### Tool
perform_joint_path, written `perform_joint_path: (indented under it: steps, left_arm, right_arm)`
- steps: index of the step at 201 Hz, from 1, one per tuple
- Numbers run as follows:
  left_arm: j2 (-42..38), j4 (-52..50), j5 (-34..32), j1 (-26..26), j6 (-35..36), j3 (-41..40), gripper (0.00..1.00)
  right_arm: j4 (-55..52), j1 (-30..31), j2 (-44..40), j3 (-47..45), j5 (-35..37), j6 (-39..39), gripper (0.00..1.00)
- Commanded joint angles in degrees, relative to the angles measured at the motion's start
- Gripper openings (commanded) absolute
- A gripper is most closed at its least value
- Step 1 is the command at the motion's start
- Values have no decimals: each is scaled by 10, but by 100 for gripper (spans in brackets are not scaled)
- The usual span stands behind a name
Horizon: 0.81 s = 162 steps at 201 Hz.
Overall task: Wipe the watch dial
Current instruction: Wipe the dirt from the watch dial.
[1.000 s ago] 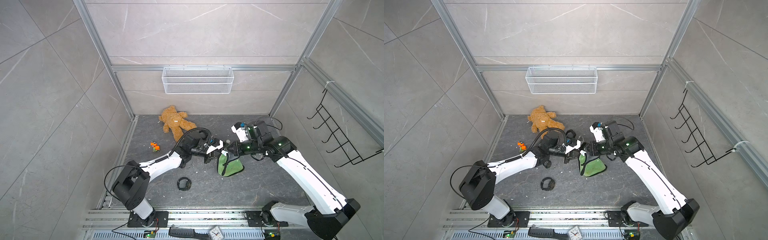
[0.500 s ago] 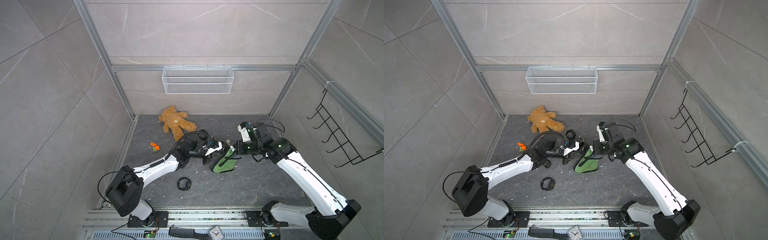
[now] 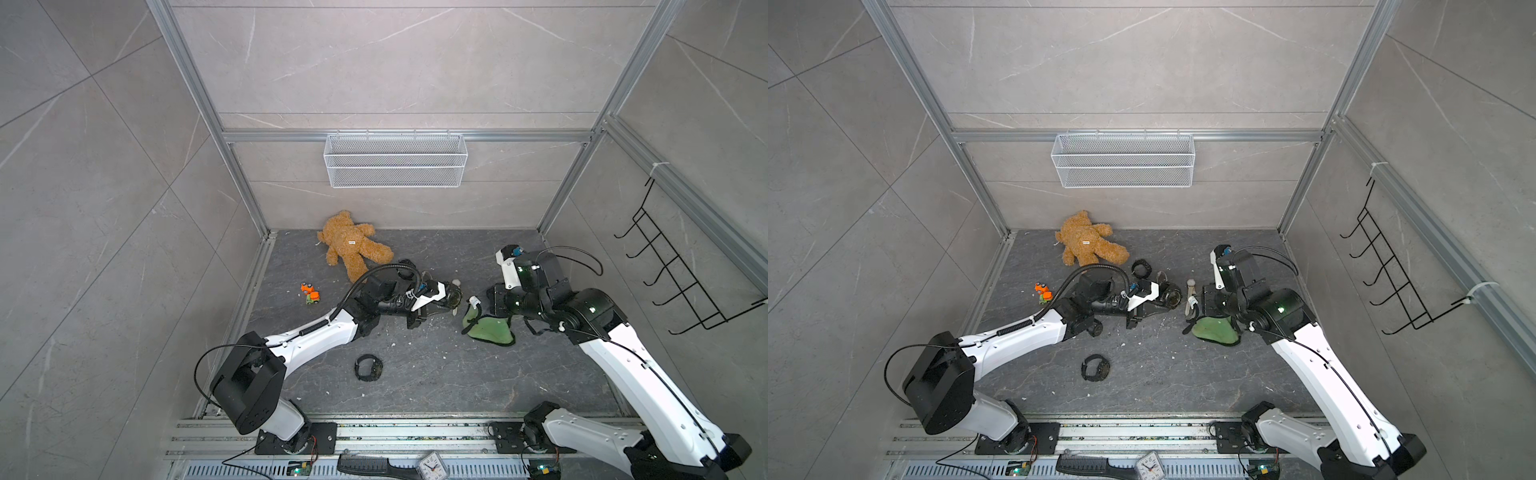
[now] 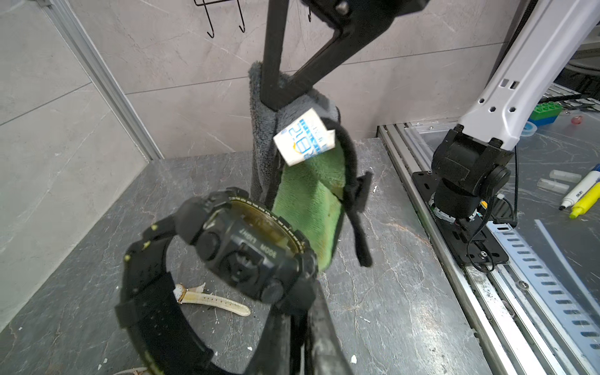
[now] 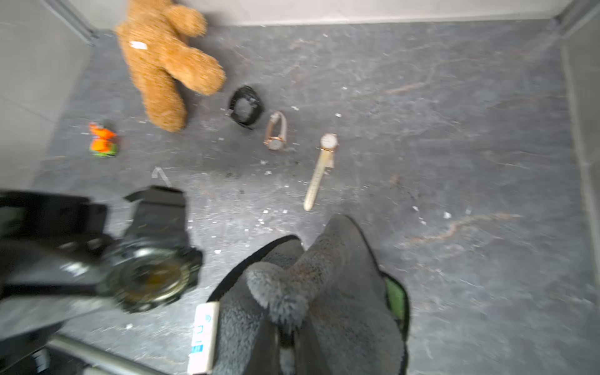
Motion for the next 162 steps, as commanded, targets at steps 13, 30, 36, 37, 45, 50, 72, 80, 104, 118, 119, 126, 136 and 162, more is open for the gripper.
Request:
perform_joint_path:
  steps: [13,30,36,37,45,50,72,80,104,118,119,126,136,162]
  left_arm:
    - [13,30,8,0,6,31,0]
    - [17,31,4,0,5,34,0]
    - [19,31,2,0,3,35,0]
    - [20,31,2,0,3,35,0]
    - [21,31,1,0,2,38,0]
    - [23,32,1,0,2,38,0]
    - [27,43,-1,0,-4,39,0]
    - [28,46,-1,0,-6,39,0]
    - [30,51,-1,0,-8,39,0]
    - [29,54,-3,0,-10,37,0]
    - [29,54,-3,0,-10,36,0]
    - [28,58,-3,0,-12,33,0]
    - [26,64,-4,0,-15,31,0]
    - [20,76,-5,0,-22,24,0]
  right_arm:
    - [59,10,-15,-29,-102,-4,0]
    - [64,21,-10,-28,-111,-4,0]
    - [67,24,-9,-28,-115,-3,0]
    - [67,24,-8,-28,-115,-3,0]
    - [73,28,-7,-28,-123,-3,0]
    - [76,30,-6,-29,-128,-3,0]
    - [91,38,3,-30,-146,1,0]
    - [97,40,8,-32,-150,3,0]
    - [121,48,26,-39,-166,12,0]
    - [132,51,38,-41,-167,17,0]
    - [132,51,39,-41,-167,17,0]
    - [136,51,44,-42,-164,19,0]
    - [144,51,47,-43,-158,22,0]
    - [151,52,54,-49,-137,28,0]
